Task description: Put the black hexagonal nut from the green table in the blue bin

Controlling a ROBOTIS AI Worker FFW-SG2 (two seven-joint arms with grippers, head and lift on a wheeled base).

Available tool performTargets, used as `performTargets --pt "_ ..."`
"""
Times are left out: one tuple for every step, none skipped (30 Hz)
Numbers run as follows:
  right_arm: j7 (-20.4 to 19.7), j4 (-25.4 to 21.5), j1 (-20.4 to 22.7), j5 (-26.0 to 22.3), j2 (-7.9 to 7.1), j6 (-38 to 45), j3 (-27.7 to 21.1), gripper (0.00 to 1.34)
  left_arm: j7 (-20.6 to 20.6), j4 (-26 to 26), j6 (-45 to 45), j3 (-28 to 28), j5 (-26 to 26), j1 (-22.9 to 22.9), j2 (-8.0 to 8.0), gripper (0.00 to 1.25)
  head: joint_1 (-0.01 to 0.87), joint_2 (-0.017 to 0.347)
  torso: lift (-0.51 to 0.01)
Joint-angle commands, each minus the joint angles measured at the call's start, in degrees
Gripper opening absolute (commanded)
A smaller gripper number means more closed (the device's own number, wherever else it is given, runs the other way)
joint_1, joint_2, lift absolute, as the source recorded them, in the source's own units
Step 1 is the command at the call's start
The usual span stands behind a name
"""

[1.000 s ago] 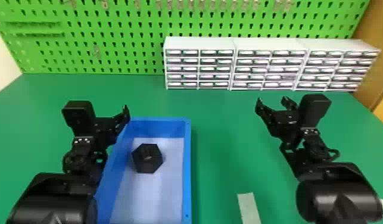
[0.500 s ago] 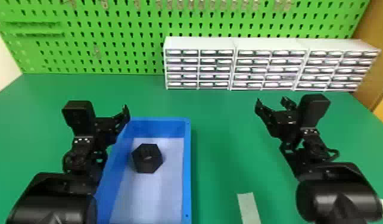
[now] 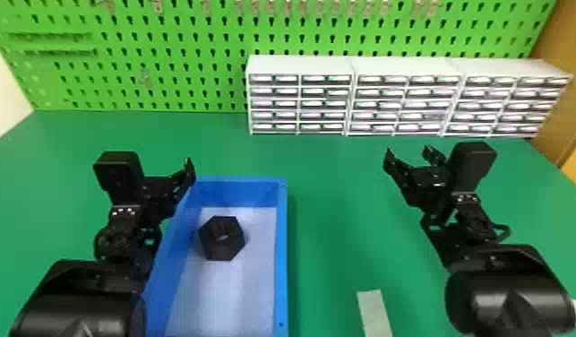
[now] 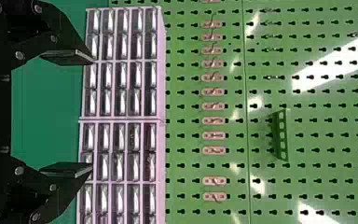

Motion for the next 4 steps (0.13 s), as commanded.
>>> performTargets --pt "0.0 0.0 0.0 0.0 0.00 0.0 -0.1 0.88 0.0 0.0 0.0 0.0 0.0 0.0 0.00 1.00 0.686 0.051 -0.096" --pt "0.0 0.0 0.0 0.0 0.00 0.0 -0.1 0.88 0.1 0.0 0.0 0.0 0.0 0.0 0.00 1.00 0.686 0.051 -0.096" --pt "0.0 0.0 0.0 0.0 0.00 0.0 -0.1 0.88 0.1 0.0 0.0 0.0 0.0 0.0 0.00 1.00 0.686 0.051 -0.096" --pt "0.0 0.0 0.0 0.0 0.09 0.0 -0.1 0.88 0.0 0.0 0.0 0.0 0.0 0.0 0.00 1.00 0.686 0.051 -0.096"
